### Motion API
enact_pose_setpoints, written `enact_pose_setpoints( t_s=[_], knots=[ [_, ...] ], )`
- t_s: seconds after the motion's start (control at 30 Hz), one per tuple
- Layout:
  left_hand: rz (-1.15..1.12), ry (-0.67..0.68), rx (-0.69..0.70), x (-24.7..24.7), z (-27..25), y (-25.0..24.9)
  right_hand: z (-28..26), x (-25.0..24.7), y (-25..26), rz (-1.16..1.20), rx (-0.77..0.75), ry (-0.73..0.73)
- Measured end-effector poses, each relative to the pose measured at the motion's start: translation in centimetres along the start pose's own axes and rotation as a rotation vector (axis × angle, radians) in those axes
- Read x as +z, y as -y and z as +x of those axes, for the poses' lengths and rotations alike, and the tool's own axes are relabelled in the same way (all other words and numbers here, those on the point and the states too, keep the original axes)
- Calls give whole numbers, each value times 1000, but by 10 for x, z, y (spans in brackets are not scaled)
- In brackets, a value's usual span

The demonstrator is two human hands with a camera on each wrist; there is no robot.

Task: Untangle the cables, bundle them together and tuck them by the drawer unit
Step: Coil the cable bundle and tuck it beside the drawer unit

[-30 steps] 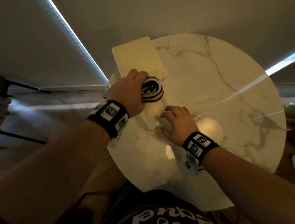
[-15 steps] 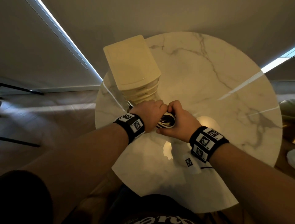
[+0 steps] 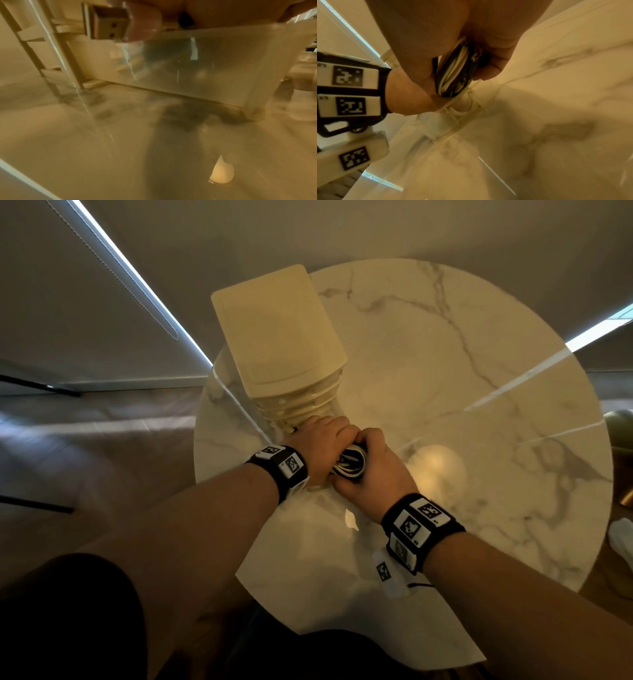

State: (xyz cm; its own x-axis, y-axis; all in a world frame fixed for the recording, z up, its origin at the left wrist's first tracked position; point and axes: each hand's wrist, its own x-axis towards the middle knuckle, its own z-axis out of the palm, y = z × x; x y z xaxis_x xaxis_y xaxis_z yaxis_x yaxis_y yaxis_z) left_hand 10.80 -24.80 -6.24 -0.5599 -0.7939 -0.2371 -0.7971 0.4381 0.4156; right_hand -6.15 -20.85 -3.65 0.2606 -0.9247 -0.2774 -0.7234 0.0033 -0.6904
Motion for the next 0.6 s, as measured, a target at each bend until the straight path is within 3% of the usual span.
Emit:
enact_pose_setpoints(
  t_s=[0.23,0.37,0.5,0.6],
  knots=[
    [-158,-92,14,-9,-21,11,4,-2,6,-37,64,15],
    [-63,-75,-86,-9,-46,10,6,3,10,-54,57,22],
    [60,-28,-181,-6,-38,6,-4,6,8,-58,-106,95],
    [67,-34,-168,-3,-33,9,-13,6,-3,-302,-255,124]
  ],
)
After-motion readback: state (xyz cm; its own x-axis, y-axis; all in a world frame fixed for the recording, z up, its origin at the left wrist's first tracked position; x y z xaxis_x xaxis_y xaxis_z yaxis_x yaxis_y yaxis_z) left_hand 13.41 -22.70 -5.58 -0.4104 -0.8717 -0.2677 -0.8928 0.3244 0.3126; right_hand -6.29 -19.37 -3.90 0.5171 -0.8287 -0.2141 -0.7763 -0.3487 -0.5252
